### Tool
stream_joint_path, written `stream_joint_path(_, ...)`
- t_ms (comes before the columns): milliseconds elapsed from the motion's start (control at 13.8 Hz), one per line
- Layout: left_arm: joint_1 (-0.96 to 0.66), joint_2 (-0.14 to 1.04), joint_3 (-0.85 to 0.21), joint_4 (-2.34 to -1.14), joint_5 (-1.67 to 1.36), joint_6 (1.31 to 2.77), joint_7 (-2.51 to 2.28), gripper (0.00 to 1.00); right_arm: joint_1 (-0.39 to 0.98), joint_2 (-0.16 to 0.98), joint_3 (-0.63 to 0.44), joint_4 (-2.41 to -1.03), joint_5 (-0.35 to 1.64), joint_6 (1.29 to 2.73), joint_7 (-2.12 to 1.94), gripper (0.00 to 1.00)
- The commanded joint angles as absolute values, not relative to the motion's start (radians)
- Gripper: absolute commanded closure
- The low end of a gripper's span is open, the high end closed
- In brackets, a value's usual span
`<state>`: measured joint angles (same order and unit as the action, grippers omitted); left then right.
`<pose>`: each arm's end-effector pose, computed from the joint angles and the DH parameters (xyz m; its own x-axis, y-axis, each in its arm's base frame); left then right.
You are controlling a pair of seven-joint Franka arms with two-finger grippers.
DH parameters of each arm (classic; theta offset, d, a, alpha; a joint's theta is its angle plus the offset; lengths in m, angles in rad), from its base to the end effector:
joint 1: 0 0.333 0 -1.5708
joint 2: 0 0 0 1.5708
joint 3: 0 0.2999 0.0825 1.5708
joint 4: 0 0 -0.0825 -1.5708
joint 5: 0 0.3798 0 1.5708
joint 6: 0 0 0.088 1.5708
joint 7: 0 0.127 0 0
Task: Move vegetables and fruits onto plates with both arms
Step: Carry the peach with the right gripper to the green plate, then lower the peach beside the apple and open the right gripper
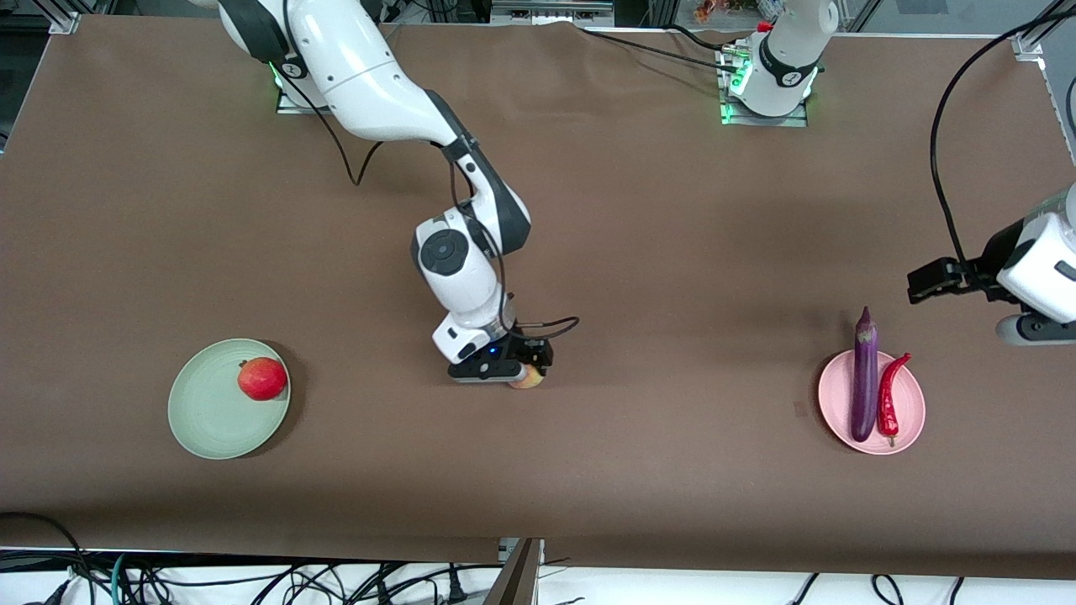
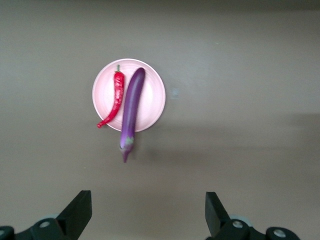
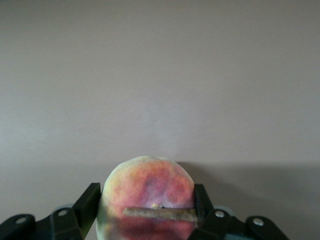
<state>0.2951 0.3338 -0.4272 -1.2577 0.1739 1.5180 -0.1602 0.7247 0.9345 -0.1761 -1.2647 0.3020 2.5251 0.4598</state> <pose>0.6321 -0.0181 0.5455 0.9979 0.0520 -0.0388 0.0503 -0.9977 -0.0445 0.6383 0.4330 0.2032 0.9668 -0.0628 0.2477 -0.0016 -0.9708 -0.2398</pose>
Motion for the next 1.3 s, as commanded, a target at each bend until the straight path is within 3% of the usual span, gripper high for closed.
stream_joint_path(0,0.186,0.175,-0.297,-1.429,0.127,1.558,-0.149,0.00,0.609,0.812,-0.170,-1.279,0.313,2.282,0.298,0.87)
stream_joint_path(145,0.024,0.074,-0.116,-1.567,0.103,1.641,-0.153,0.00,0.539,0.766,-0.201,-1.296,0.295,2.113,0.139,0.87)
stream_joint_path(289,-0.006,0.019,-0.062,-1.640,0.032,1.674,-0.156,0.00,0.523,0.762,-0.325,-1.310,0.293,2.007,-0.065,0.87)
stream_joint_path(578,-0.031,0.008,-0.049,-1.634,0.026,1.603,-0.156,0.00,0.505,0.765,-0.478,-1.377,0.293,1.986,-0.302,0.87)
stream_joint_path(1229,-0.023,0.028,-0.058,-1.603,0.021,1.575,-0.150,0.00,0.381,0.770,-0.515,-1.376,0.278,1.996,-0.581,0.87)
